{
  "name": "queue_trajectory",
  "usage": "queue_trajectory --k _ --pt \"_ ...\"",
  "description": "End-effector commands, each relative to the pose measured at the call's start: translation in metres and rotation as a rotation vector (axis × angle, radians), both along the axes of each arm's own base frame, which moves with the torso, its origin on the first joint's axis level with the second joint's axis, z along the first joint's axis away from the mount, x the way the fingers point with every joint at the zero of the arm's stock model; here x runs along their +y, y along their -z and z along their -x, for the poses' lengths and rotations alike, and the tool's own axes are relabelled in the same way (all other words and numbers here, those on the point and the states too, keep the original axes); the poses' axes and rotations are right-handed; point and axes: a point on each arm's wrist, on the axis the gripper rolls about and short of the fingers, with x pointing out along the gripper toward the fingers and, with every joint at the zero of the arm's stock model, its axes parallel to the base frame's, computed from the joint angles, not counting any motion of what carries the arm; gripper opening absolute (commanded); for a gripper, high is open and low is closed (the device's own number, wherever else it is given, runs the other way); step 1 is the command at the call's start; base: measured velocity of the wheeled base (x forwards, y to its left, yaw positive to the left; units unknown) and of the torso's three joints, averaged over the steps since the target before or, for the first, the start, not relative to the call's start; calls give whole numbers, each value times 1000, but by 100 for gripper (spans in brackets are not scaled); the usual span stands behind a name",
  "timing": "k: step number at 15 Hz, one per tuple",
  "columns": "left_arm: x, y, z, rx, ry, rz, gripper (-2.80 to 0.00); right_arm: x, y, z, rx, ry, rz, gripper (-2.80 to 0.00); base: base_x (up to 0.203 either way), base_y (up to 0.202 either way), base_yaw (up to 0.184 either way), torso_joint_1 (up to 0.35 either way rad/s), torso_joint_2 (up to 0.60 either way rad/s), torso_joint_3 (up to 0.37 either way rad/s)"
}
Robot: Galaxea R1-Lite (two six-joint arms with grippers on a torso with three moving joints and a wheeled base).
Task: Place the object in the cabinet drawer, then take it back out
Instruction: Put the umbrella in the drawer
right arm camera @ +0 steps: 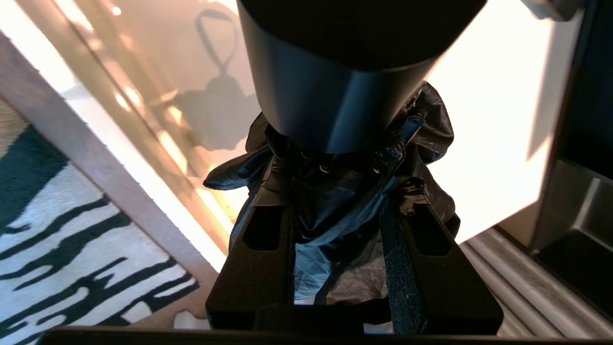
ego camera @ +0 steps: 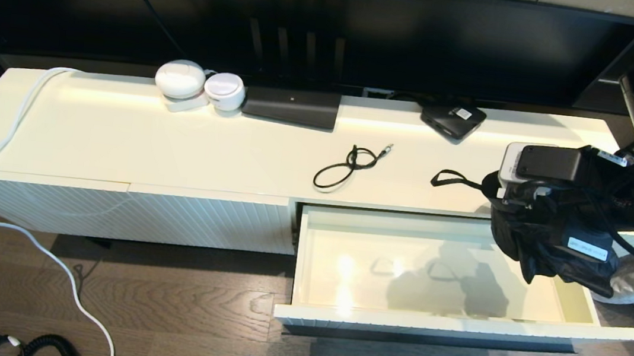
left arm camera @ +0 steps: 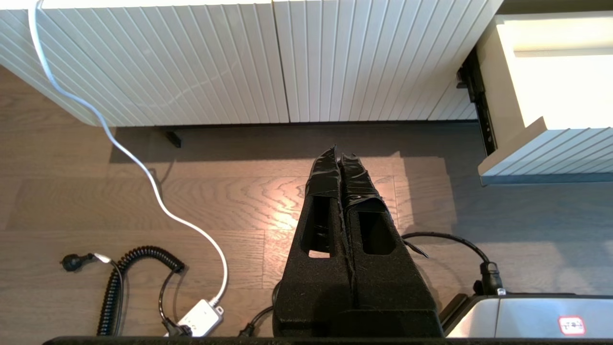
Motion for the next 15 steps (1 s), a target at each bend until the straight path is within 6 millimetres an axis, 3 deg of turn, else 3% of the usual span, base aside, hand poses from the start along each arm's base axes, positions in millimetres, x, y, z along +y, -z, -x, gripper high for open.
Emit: queue_trajectory --k 1,9,15 --pt "0 0 0 1 0 1 -280 2 15 -8 50 -8 13 -280 0 0 0 0 0 0" --pt "0 0 0 0 0 1 -280 7 62 -49 97 10 -34 -280 0 0 0 0 0 0" --pt "0 0 0 0 0 1 -280 -4 88 -58 115 5 15 -280 0 0 0 0 0 0"
